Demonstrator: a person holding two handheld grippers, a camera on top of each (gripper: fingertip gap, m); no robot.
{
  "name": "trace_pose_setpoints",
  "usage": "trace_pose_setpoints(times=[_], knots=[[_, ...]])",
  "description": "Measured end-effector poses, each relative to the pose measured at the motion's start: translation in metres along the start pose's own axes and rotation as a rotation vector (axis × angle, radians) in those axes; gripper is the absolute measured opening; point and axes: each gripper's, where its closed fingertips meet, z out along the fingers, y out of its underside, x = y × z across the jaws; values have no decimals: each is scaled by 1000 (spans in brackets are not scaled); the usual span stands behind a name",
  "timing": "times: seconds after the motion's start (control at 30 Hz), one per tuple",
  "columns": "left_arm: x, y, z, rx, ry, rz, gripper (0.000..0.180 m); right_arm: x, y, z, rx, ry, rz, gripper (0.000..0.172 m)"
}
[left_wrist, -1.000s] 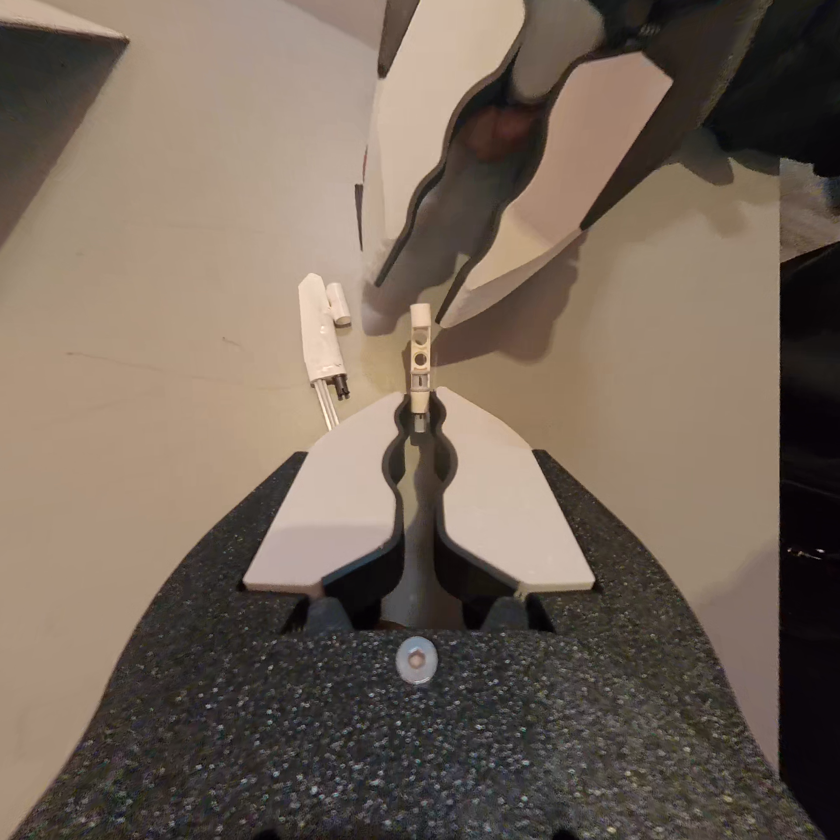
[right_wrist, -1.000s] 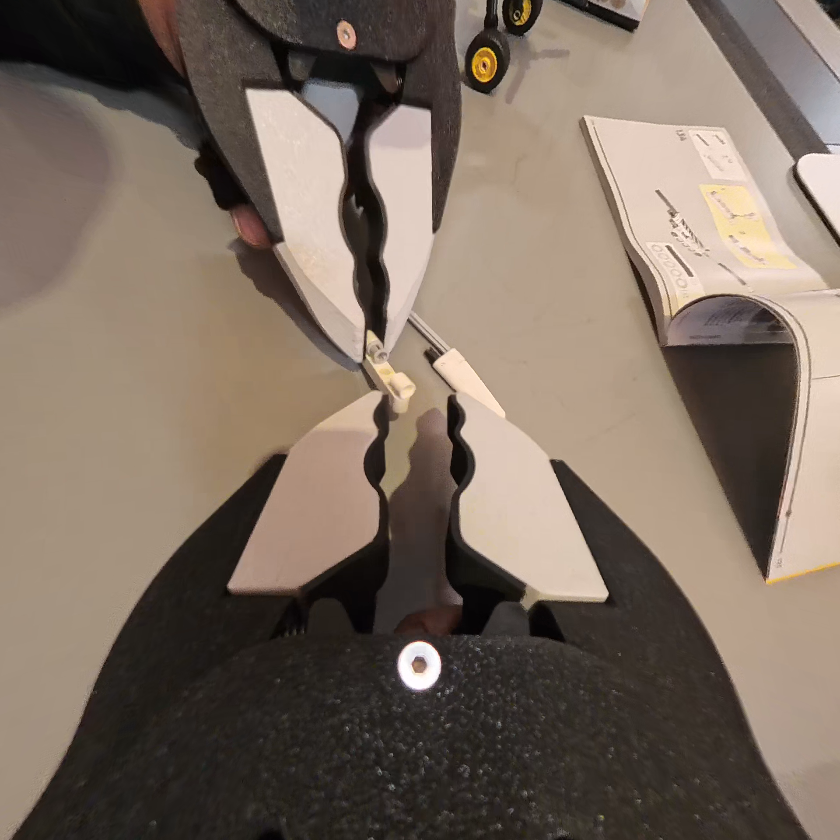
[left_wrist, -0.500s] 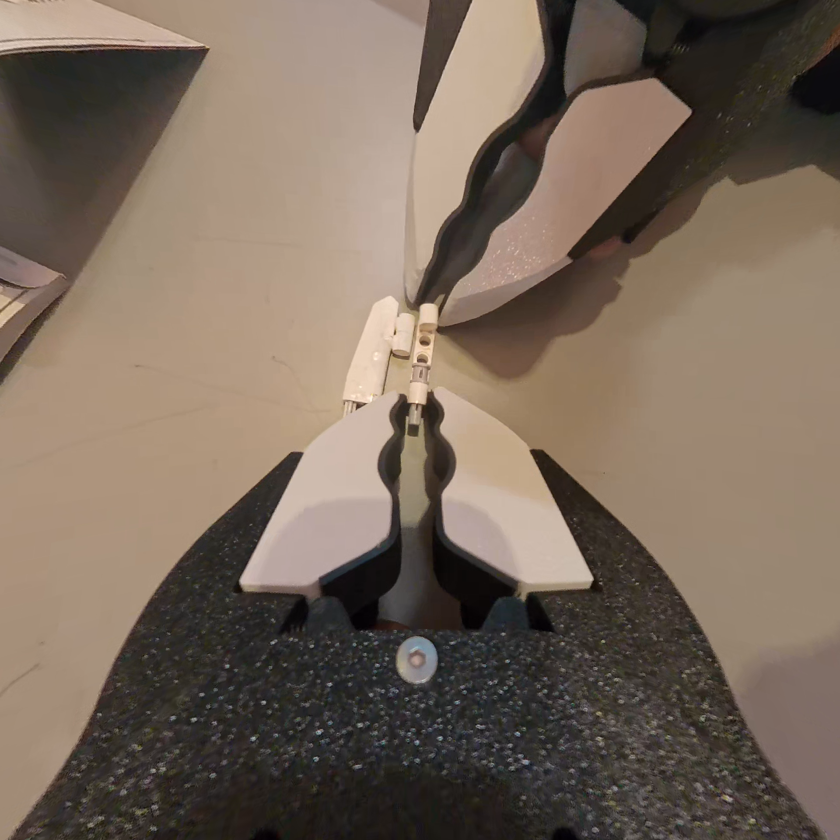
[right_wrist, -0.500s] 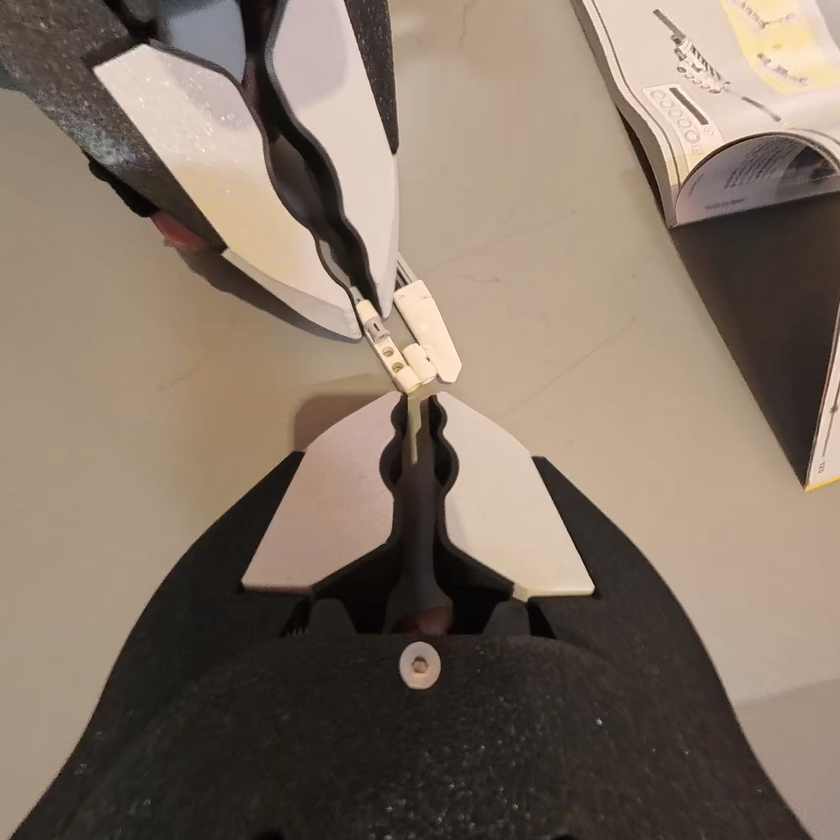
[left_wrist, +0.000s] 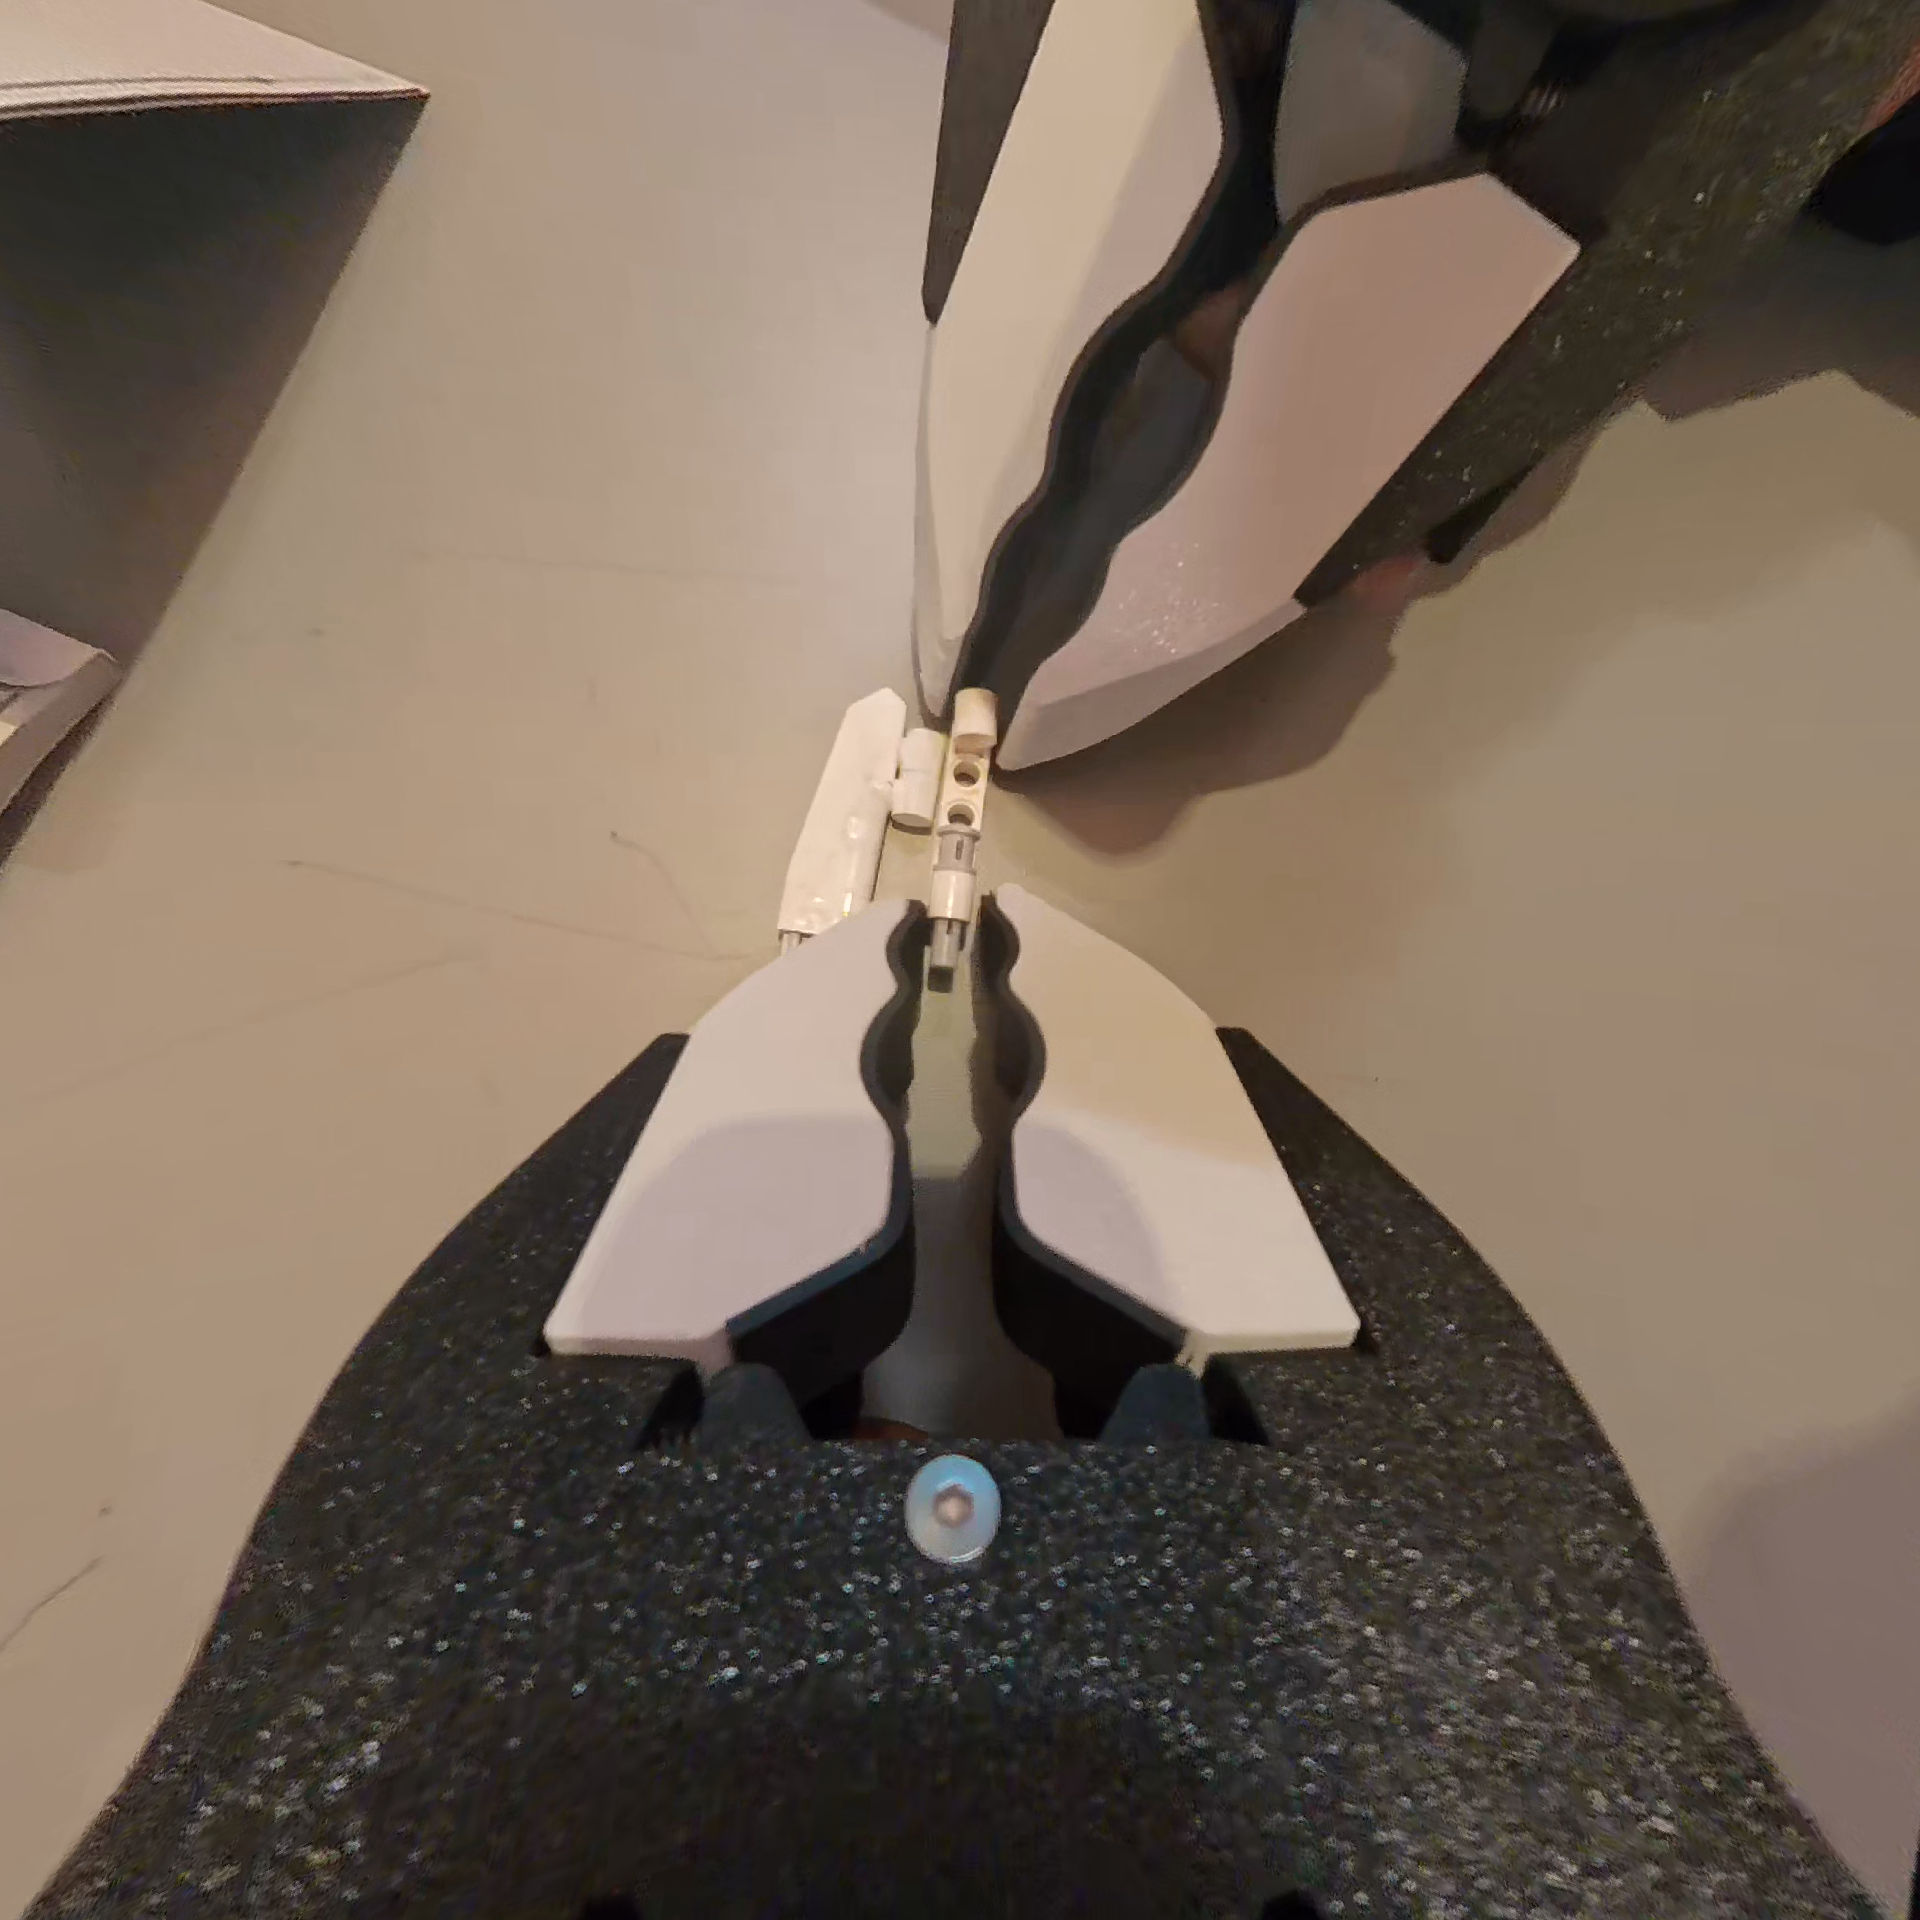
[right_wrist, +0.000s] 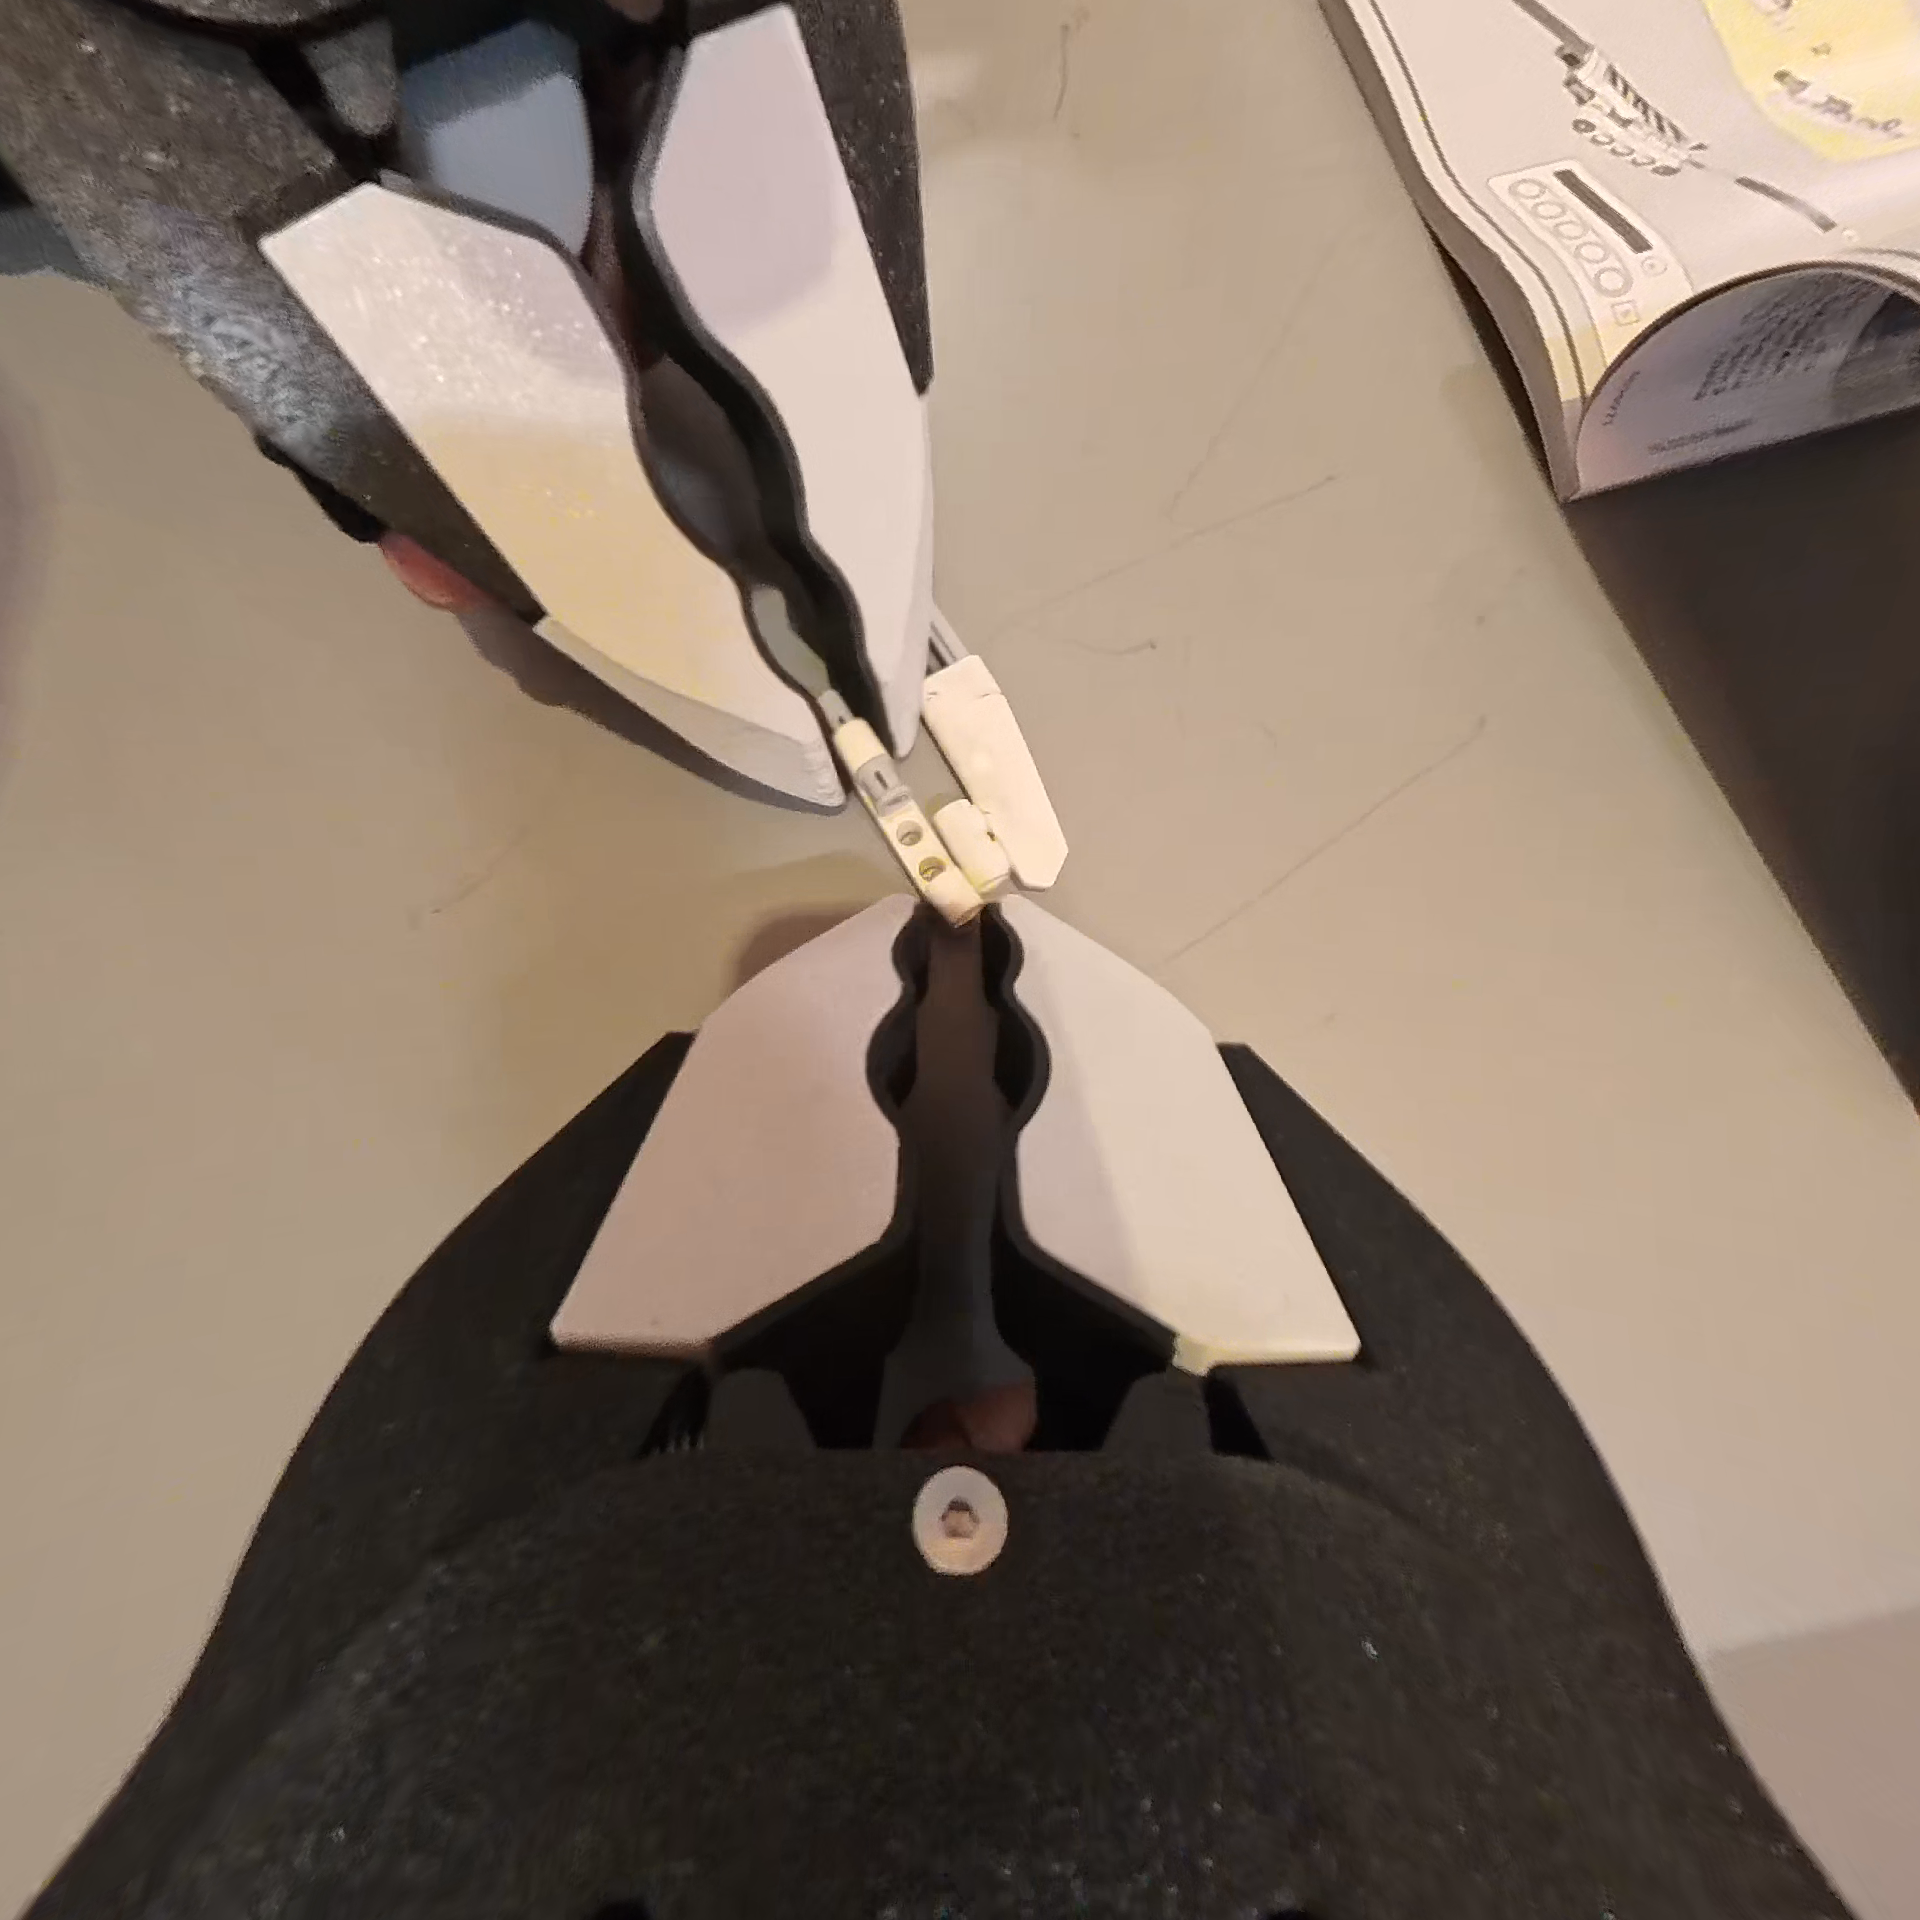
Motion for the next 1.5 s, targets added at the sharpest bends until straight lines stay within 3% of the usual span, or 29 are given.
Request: trace_pose_setpoints(times=[0.23,0.43,0.73,1.07,1.37,1.5], knots=[[-6,1,-5,-7,-52,24,14,-1,0,0,-9,-62,116,8],[-8,-7,-11,43,-99,152,14,-1,-3,-2,7,-165,302,8],[-8,-14,-5,123,-154,334,11,3,0,-2,-28,-131,323,7],[-7,-15,-3,100,-164,279,7,19,6,-7,-39,-1,236,18],[-10,-15,0,103,-135,144,7,10,-15,-11,75,25,29,15],[-11,-14,0,97,-145,141,7,9,-13,-4,57,35,-7,13]])
